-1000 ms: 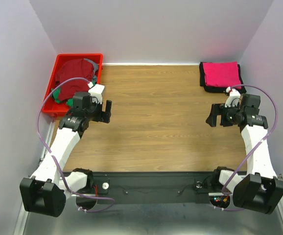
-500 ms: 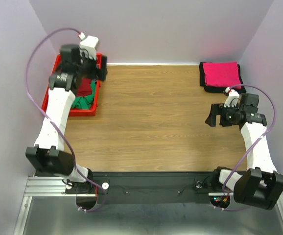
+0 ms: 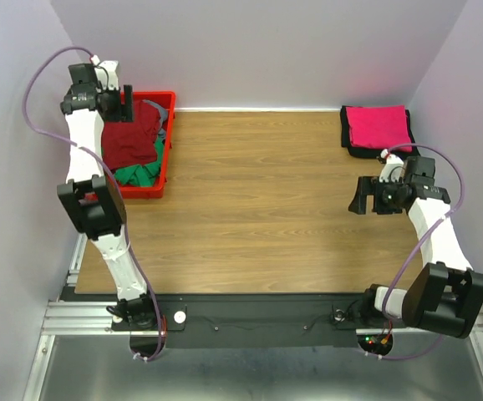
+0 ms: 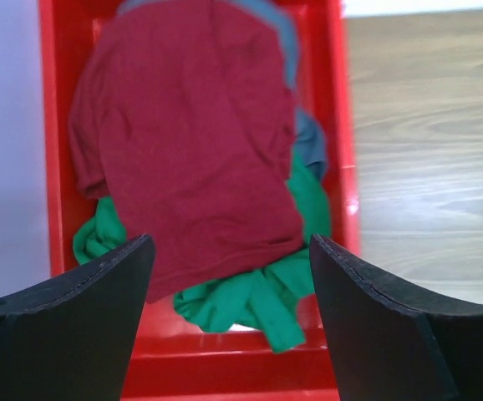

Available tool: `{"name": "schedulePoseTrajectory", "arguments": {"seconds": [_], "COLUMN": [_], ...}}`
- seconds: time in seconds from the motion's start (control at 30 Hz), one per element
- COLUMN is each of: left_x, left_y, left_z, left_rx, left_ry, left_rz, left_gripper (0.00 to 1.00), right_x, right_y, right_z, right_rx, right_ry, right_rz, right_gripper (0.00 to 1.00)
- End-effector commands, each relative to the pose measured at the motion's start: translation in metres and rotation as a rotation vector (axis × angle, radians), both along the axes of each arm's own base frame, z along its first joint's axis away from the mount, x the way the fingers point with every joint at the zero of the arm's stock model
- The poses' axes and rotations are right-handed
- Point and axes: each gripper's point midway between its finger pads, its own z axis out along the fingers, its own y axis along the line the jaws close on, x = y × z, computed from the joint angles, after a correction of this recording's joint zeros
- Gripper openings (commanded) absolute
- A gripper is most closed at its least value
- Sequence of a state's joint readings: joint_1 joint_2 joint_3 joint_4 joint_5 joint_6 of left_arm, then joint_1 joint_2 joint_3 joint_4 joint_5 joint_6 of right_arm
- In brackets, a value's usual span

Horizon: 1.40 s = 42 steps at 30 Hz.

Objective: Fold and stack the t-shirts
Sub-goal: Grab the tshirt from the pile, then move the tshirt to the center of the board

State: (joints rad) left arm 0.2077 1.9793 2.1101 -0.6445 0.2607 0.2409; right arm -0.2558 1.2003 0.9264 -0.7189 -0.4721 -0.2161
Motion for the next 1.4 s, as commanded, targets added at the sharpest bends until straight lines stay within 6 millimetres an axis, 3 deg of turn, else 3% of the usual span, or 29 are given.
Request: {"name": "schedulePoseTrajectory", "arguments": {"seconds": [0.0,0.07,0.23,0.27,0.33,0.43,0.53,0.63,0.67,0.7,0.83,0.87,0.93,0.97,1.03,1.17,1.23,1.27,1.33,1.37], "left_x": [0.019,0.029,0.054,0.059,0.067,0.075,0.081,0.085,0.086,0.086,0.081,0.077,0.073,0.066,0.059,0.029,0.015,-0.001,-0.022,-0.047], "left_y": [0.009,0.011,0.022,0.024,0.026,0.026,0.023,0.023,0.024,0.024,0.020,0.014,0.008,0.001,-0.011,-0.061,-0.101,-0.117,-0.146,-0.190], "left_z": [-0.016,-0.039,-0.068,-0.085,-0.091,-0.105,-0.096,-0.074,-0.059,-0.049,-0.001,0.024,0.048,0.071,0.091,0.151,0.174,0.198,0.223,0.246], "left_rx": [0.019,0.004,0.000,0.000,0.011,0.028,0.033,0.048,0.055,0.061,0.078,0.071,0.065,0.051,0.030,0.000,-0.013,-0.009,-0.014,-0.028], "left_ry": [0.028,0.062,0.060,0.086,0.083,0.093,0.063,0.006,-0.027,-0.048,-0.147,-0.200,-0.252,-0.297,-0.334,-0.443,-0.490,-0.538,-0.591,-0.647], "left_rz": [-0.005,0.004,0.062,0.073,0.077,0.084,0.078,0.073,0.073,0.071,0.048,0.024,0.005,-0.017,-0.062,-0.207,-0.305,-0.343,-0.413,-0.517], "left_gripper": [0.85,0.84,0.83,0.82,0.78,0.66,0.45,0.25,0.08,0.00,0.00,0.00,0.00,0.00,0.00,0.00,0.00,0.00,0.00,0.00], "right_x": [0.018,0.019,0.024,0.025,0.026,0.028,0.028,0.028,0.028,0.028,0.027,0.027,0.027,0.028,0.028,0.030,0.031,0.032,0.033,0.034], "right_y": [-0.005,-0.007,-0.009,-0.009,-0.009,-0.012,-0.013,-0.013,-0.013,-0.013,-0.012,-0.012,-0.012,-0.012,-0.012,-0.012,-0.012,-0.013,-0.013,-0.013], "right_z": [0.006,0.004,0.002,0.002,0.001,0.001,0.002,0.002,0.001,0.001,0.002,0.003,0.003,0.004,0.006,0.010,0.012,0.014,0.016,0.018], "right_rx": [-0.001,-0.007,-0.008,-0.005,-0.003,-0.015,-0.019,-0.019,-0.019,-0.018,-0.015,-0.015,-0.012,-0.011,-0.012,-0.014,-0.012,-0.011,-0.009,-0.007], "right_ry": [-0.053,-0.044,-0.032,-0.030,-0.024,-0.021,-0.020,-0.020,-0.019,-0.018,-0.020,-0.023,-0.023,-0.026,-0.031,-0.040,-0.045,-0.048,-0.052,-0.055], "right_rz": [-0.004,-0.006,-0.011,-0.011,-0.012,-0.021,-0.029,-0.029,-0.029,-0.027,-0.029,-0.028,-0.030,-0.029,-0.029,-0.032,-0.036,-0.042,-0.046,-0.053], "right_gripper": [1.00,1.00,1.00,1.00,1.00,1.00,1.00,1.00,1.00,1.00,1.00,1.00,1.00,1.00,1.00,1.00,1.00,1.00,1.00,1.00]}}
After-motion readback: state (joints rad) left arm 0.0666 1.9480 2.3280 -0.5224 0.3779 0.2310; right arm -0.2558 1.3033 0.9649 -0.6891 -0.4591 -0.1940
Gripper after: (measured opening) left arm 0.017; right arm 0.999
